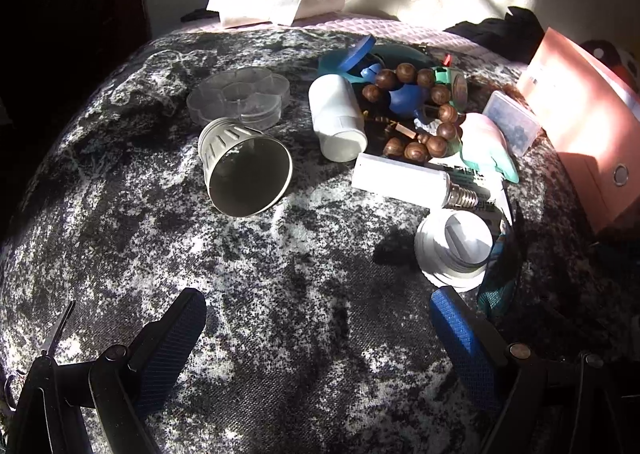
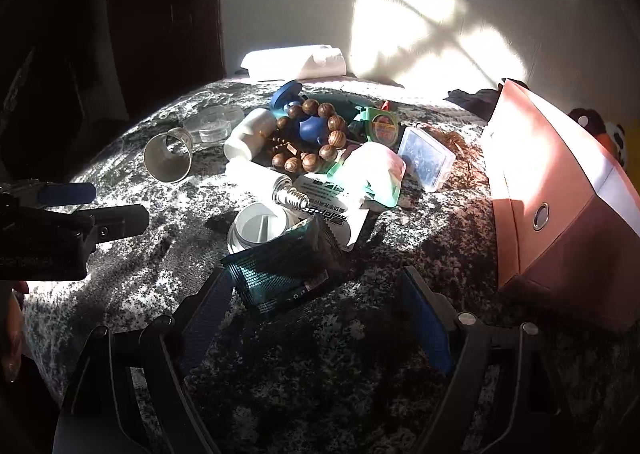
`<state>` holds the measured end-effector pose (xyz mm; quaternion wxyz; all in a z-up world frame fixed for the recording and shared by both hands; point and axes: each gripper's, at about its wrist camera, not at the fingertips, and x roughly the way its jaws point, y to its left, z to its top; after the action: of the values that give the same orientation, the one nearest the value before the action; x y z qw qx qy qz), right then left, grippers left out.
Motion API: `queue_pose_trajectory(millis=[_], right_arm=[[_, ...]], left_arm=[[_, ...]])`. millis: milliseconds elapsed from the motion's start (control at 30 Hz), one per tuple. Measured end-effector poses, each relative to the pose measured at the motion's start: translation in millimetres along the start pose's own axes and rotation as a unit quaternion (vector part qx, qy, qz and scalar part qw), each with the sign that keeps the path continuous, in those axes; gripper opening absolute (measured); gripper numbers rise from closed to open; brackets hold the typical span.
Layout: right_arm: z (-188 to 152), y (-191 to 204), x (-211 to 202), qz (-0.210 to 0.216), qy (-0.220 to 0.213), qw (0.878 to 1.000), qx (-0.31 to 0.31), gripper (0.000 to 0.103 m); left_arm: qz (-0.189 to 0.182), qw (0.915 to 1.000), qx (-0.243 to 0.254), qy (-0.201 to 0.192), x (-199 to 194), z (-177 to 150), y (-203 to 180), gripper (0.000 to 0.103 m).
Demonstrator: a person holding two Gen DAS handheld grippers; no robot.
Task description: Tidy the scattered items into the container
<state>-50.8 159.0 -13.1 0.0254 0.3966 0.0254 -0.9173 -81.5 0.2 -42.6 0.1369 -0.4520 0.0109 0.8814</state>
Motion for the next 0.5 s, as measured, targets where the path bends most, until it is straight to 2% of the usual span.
queue_pose_trajectory(millis=[167,433,467,500], right_arm=[[-2,11,24,0.023,0.023,0.999,-0.013,0.085],[-2,24,49,-0.008,0.041,0.999,-0.030,0.084],[-2,24,52,-0.009,0.045,0.999,-0.028,0.077],[-2,23,54,-0.010,0.049,0.998,-0.025,0.062]], left_arm=[[-0.002,0.9999,0.007,0.010,7,1,-3,0.094],[-0.006,0.9996,0.020,0.019,14,-1,-12,0.094],[-0.005,0.9996,0.021,0.019,15,-1,-12,0.094],[-0.005,0.9995,0.022,0.020,15,-1,-13,0.094]])
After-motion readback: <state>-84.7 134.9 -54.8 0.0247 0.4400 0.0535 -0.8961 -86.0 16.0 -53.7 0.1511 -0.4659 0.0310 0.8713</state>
